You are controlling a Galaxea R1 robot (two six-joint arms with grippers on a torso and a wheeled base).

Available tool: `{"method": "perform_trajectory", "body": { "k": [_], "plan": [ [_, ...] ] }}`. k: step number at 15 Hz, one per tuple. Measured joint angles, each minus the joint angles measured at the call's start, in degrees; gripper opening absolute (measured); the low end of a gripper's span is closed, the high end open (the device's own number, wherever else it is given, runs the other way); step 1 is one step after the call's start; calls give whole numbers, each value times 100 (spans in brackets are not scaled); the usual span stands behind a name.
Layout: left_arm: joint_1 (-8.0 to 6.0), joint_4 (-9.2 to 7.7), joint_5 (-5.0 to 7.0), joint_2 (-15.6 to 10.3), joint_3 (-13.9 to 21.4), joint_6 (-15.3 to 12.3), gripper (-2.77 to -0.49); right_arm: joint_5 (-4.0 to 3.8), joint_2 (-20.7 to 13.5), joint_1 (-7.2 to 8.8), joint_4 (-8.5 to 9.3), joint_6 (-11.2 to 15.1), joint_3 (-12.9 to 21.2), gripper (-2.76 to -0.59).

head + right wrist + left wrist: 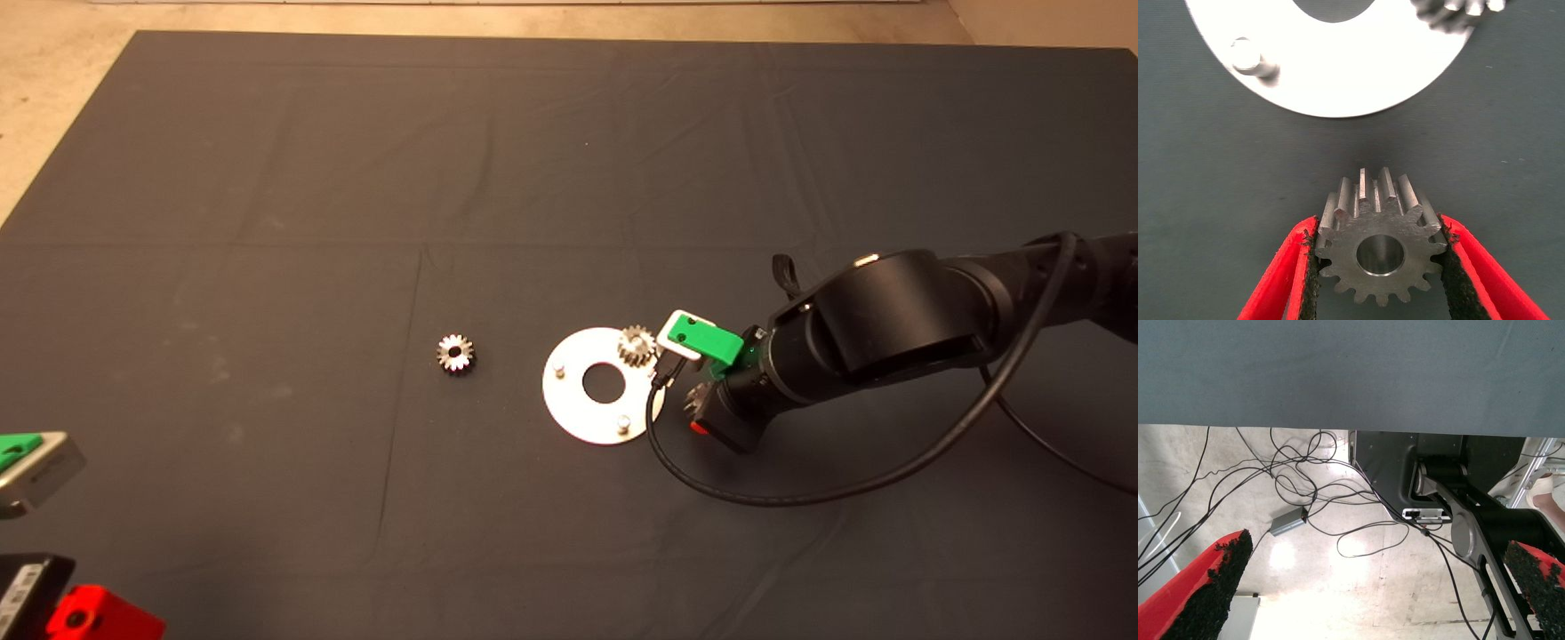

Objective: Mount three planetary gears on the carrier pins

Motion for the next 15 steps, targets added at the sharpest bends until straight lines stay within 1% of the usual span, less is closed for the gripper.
{"method": "perform_trajectory", "body": {
  "k": [2,3,5,7,8,13,15],
  "plan": [
    [0,0,0,0,0,0,-51,-2,153,41,210,9,5,-228],
    [0,0,0,0,0,0,-51,0,246,110,345,9,6,-228],
    [0,-2,0,0,0,0,-51,11,421,212,446,11,6,-228],
    [0,-1,0,1,0,0,-51,9,587,218,561,10,-34,-228],
    [0,-2,0,0,0,0,-51,9,661,218,594,9,-84,-228],
    [0,-2,0,0,0,0,-51,13,1154,221,621,0,-589,-228],
    [0,-2,0,0,0,0,-51,13,1251,226,623,-13,-734,-228]
  ]
}}
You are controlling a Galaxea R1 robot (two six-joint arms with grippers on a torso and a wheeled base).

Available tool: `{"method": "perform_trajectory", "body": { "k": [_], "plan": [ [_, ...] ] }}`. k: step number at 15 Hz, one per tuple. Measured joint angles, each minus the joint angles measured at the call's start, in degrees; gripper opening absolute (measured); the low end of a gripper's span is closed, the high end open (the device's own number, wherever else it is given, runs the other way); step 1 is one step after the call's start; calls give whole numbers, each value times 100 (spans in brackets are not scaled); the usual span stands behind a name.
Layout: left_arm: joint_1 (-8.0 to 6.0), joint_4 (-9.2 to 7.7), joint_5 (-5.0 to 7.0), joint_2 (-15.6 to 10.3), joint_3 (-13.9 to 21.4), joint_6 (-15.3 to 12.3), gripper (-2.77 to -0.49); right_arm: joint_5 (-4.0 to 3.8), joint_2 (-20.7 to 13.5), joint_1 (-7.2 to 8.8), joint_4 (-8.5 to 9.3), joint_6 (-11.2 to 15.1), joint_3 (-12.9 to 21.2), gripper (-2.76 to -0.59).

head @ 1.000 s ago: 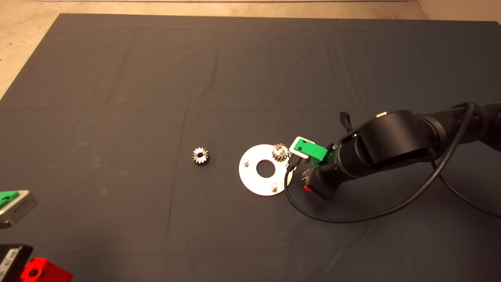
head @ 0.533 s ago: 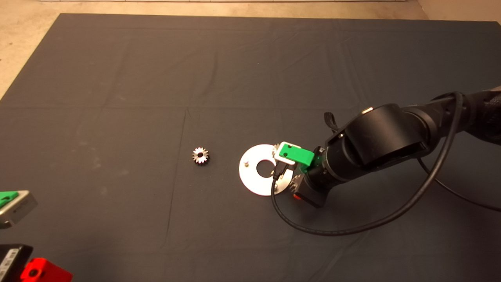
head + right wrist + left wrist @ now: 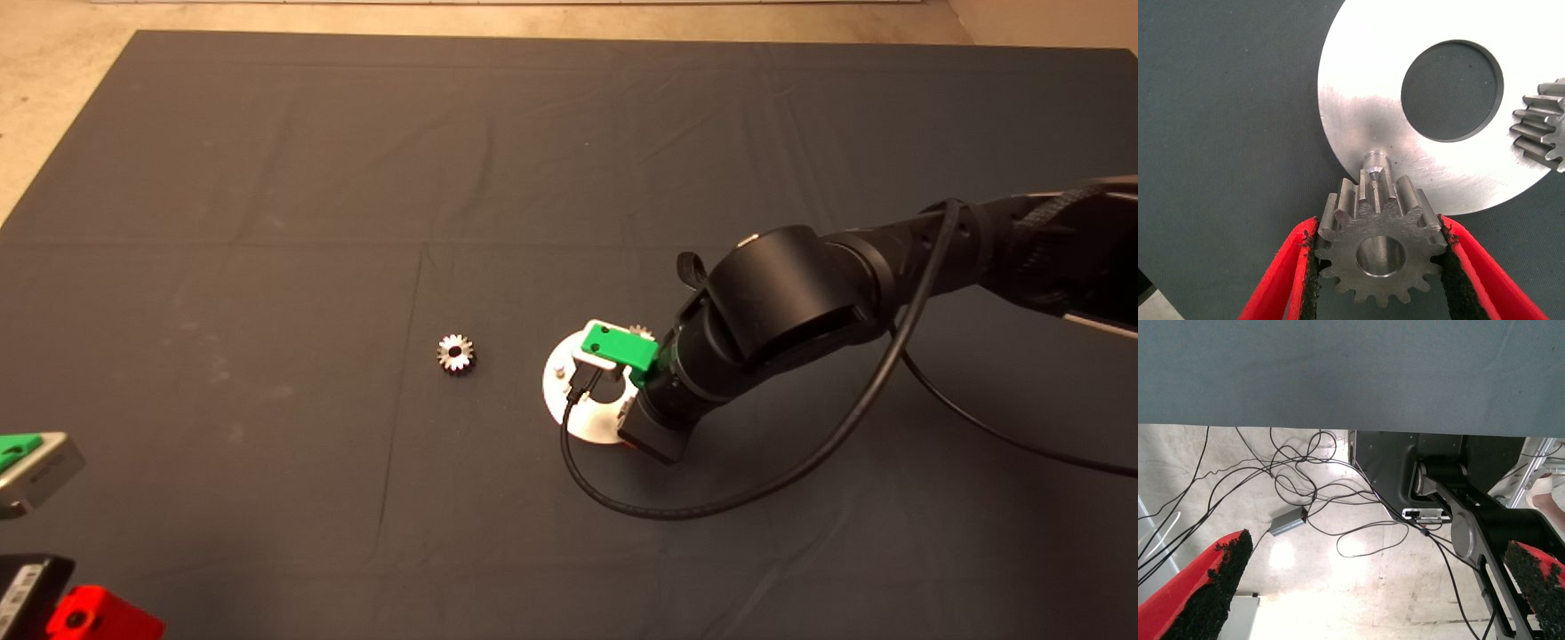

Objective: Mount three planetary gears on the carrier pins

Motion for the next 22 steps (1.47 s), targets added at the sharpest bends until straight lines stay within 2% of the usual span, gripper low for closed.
{"method": "perform_trajectory", "body": {
  "k": [3,17,22],
  "plan": [
    [0,0,0,0,0,0,-51,-6,48,7,13,-61,-161,-228],
    [0,0,0,0,0,0,-51,-2,100,4,11,-1013,-424,-228],
    [0,0,0,0,0,0,-51,-2,190,-7,11,-1199,-482,-228]
  ]
}}
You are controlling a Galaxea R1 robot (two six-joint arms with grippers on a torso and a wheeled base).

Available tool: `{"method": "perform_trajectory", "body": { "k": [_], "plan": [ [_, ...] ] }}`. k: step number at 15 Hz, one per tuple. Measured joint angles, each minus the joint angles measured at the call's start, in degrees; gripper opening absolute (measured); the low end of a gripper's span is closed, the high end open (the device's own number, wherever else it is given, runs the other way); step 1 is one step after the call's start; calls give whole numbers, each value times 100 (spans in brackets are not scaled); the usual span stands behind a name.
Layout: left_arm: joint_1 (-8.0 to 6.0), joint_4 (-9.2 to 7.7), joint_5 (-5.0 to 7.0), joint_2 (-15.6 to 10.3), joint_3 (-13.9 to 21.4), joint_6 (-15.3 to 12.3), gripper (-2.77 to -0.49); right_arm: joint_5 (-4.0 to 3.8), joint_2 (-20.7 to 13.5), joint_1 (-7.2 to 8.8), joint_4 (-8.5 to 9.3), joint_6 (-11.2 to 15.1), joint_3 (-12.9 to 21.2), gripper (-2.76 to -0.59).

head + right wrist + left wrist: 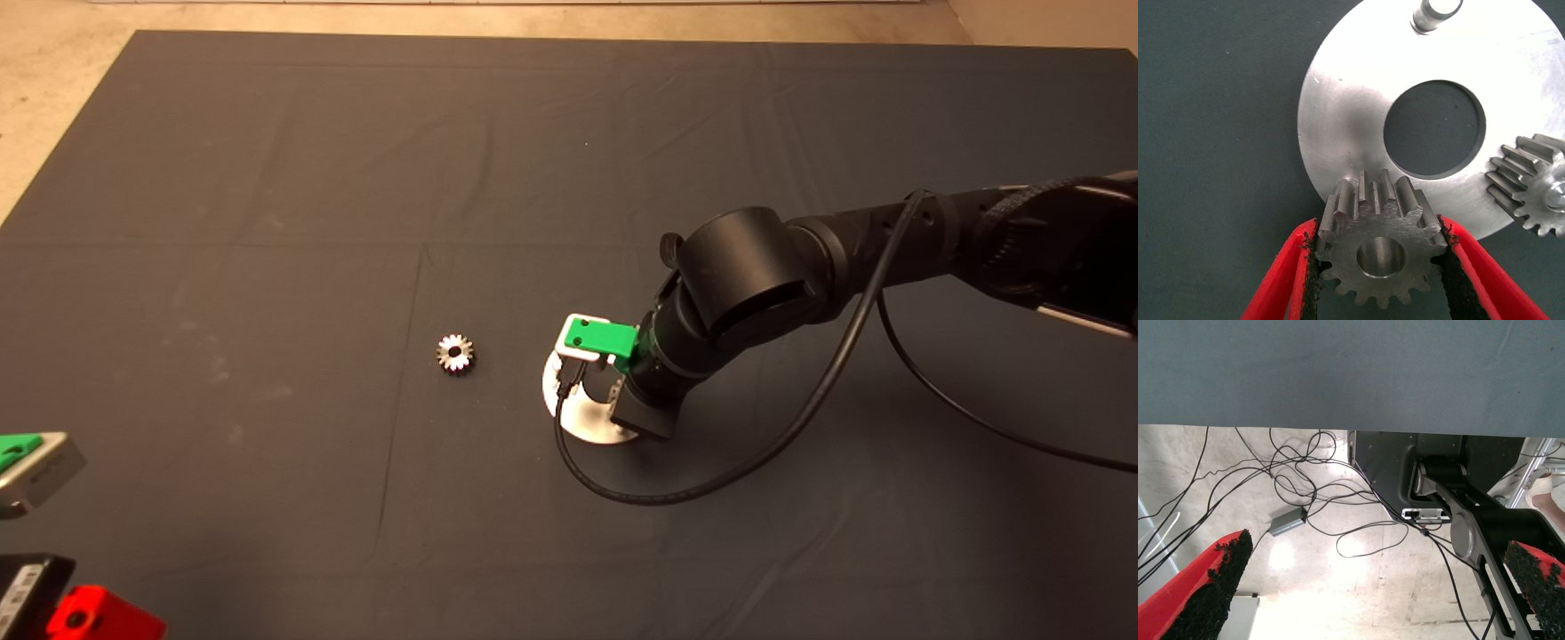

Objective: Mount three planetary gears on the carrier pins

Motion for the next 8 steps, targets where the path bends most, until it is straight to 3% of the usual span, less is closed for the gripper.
{"method": "perform_trajectory", "body": {
  "k": [8],
  "plan": [
    [0,-2,0,0,0,0,-51,0,128,-17,0,-48,-20,-228]
  ]
}}
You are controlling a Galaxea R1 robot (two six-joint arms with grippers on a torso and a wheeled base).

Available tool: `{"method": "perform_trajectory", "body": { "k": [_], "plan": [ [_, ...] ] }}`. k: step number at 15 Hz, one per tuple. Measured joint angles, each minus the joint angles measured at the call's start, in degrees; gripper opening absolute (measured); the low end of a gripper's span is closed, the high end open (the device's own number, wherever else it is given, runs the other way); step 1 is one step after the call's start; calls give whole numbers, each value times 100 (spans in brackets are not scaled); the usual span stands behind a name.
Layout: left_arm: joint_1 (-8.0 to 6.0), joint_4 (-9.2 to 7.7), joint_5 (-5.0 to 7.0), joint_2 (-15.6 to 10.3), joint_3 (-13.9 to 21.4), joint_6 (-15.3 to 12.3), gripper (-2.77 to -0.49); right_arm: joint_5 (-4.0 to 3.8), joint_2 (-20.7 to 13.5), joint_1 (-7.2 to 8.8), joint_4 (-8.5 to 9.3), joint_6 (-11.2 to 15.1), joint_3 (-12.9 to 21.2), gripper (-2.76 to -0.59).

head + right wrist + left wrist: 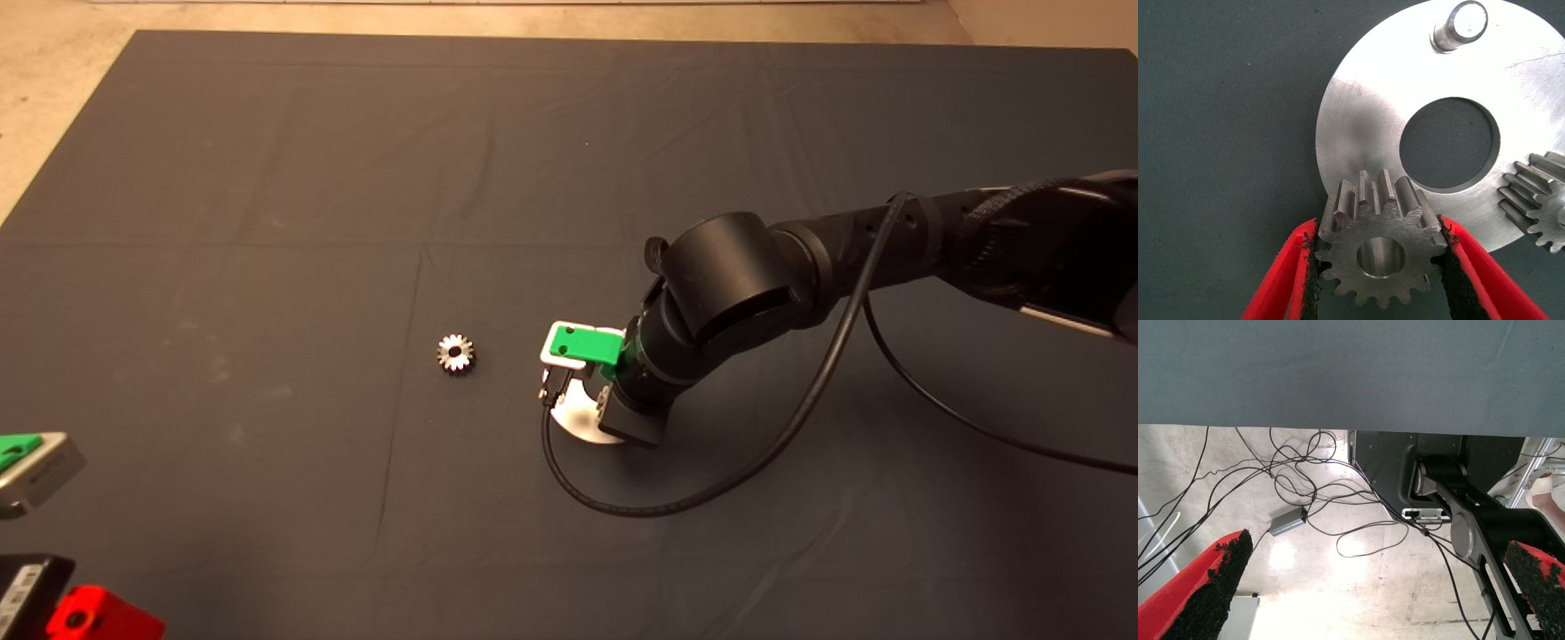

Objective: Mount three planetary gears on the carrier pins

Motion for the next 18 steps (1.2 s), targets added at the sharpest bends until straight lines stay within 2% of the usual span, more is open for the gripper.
{"method": "perform_trajectory", "body": {
  "k": [18],
  "plan": [
    [0,-11,0,-112,0,0,-51,-1,-20,-94,6,-143,0,-228]
  ]
}}
